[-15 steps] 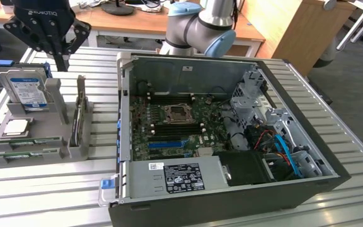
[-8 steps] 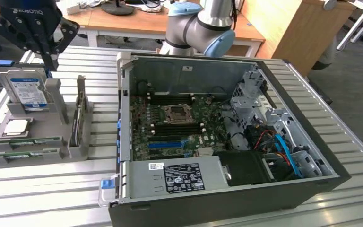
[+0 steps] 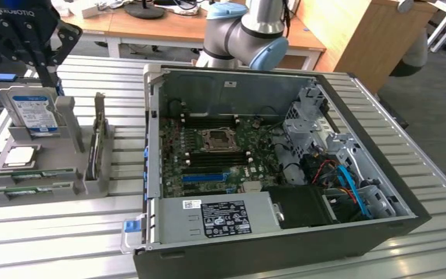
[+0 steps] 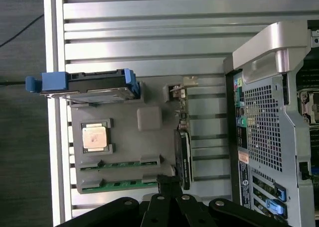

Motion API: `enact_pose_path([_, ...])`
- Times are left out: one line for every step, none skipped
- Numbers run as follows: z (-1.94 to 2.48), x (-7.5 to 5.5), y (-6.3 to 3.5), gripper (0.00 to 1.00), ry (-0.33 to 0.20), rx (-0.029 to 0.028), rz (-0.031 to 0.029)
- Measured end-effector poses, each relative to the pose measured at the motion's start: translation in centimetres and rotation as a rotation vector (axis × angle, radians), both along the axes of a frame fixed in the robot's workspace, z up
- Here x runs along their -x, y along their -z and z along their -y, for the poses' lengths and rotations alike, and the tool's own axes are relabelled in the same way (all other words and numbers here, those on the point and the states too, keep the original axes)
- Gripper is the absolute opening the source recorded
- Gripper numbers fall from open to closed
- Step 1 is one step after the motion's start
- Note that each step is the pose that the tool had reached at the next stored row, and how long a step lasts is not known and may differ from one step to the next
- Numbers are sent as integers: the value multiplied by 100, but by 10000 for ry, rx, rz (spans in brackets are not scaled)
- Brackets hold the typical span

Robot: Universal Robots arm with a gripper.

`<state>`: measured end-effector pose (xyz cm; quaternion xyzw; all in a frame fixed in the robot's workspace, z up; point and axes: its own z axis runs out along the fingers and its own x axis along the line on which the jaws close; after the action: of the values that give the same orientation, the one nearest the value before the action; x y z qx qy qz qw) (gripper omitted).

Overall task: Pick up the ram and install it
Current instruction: 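Reach for the ram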

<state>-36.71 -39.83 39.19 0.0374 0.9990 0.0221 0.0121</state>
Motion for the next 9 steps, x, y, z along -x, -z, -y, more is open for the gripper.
enact_pose_path([0, 18, 0, 11, 0, 0, -1])
enact_pose_path([0, 36, 1, 11, 0, 0, -3])
enact_pose_path([0, 54, 1, 11, 0, 0, -4])
enact_pose_path([0, 74, 1, 11, 0, 1, -5])
enact_pose_path([-1, 95, 1, 11, -1, 0, -6])
enact_pose_path([-1, 118, 2, 11, 0, 0, -7])
enact_pose_path([-2, 138, 2, 11, 0, 0, -7])
enact_pose_path([-2, 158, 2, 11, 0, 1, -8])
enact_pose_path([-3, 179, 3, 11, 1, 0, -8])
